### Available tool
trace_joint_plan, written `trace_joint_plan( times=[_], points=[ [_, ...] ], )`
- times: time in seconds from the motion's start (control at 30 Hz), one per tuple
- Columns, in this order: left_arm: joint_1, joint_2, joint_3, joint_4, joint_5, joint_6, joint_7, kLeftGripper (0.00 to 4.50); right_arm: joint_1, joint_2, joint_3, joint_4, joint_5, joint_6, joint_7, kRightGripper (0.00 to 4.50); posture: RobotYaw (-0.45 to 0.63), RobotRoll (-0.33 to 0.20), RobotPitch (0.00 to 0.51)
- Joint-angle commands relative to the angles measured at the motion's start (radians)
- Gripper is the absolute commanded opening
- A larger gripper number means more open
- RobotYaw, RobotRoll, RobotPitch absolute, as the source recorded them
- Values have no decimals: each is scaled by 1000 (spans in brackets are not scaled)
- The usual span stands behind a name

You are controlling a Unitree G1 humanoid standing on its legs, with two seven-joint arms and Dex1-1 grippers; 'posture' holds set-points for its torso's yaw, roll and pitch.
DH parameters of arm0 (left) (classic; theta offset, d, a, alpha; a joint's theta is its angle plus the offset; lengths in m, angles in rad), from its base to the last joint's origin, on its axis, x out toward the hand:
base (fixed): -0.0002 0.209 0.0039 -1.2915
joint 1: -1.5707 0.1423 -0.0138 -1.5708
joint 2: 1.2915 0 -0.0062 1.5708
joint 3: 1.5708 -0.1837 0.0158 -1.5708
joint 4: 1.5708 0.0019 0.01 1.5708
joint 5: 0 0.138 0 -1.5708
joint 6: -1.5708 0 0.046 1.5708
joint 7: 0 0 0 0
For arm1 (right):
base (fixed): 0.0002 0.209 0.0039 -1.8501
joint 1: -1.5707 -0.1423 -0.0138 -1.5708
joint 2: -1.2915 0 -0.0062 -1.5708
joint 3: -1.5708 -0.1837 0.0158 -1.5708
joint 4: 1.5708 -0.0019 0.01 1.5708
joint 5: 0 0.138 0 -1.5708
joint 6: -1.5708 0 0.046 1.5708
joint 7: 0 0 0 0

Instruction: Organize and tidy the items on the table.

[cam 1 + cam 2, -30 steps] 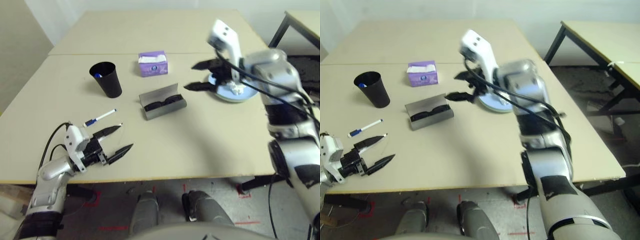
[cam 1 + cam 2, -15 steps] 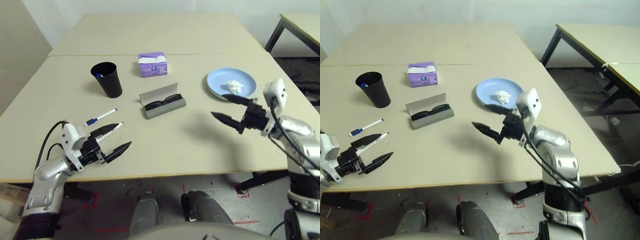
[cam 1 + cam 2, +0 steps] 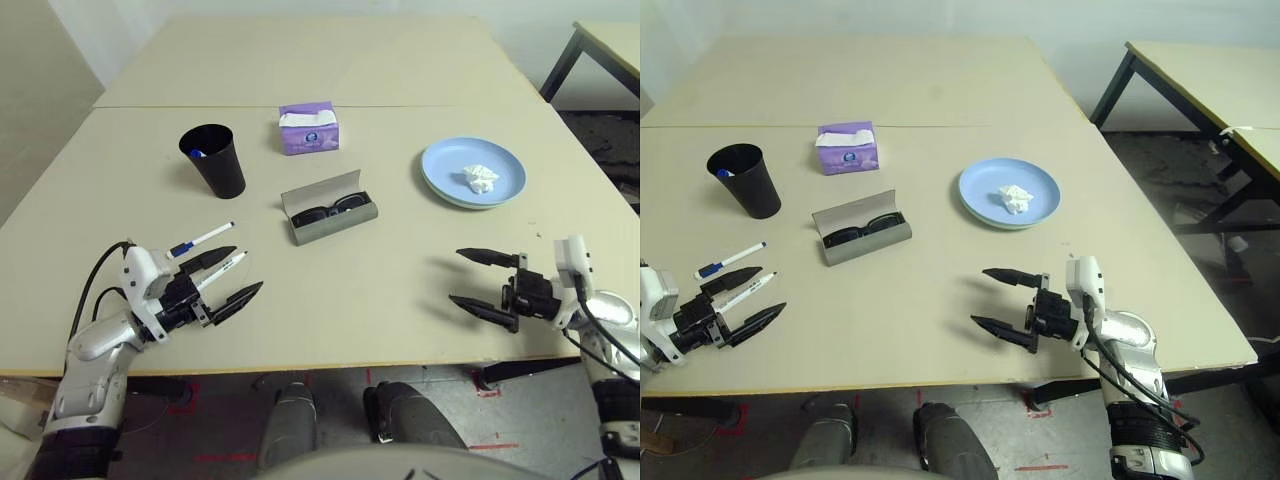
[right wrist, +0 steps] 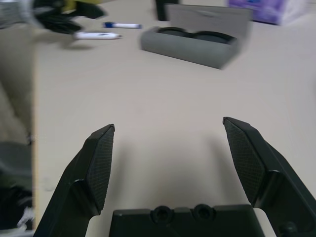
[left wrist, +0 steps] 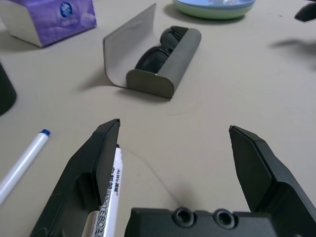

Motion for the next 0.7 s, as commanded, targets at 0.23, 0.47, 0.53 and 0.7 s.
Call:
trace_joint_plan(
  times=[0.23,0.47,0.53,0.7],
  points=[
    [-80,-1,-3,-51,58,113,173,4500,-49,28,-56,33,50,-10,-150,4461,-2,0,127],
    [-211,-44,-74,46,143,139,260,2666,5,21,-30,14,33,-31,-148,4500,-16,0,121],
    [-251,-62,-88,92,172,125,290,1943,16,24,-26,0,31,-33,-159,4500,-18,0,120],
    [-341,-112,-96,216,201,105,346,304,37,23,-23,-20,28,-37,-174,4500,-26,0,121]
  ],
)
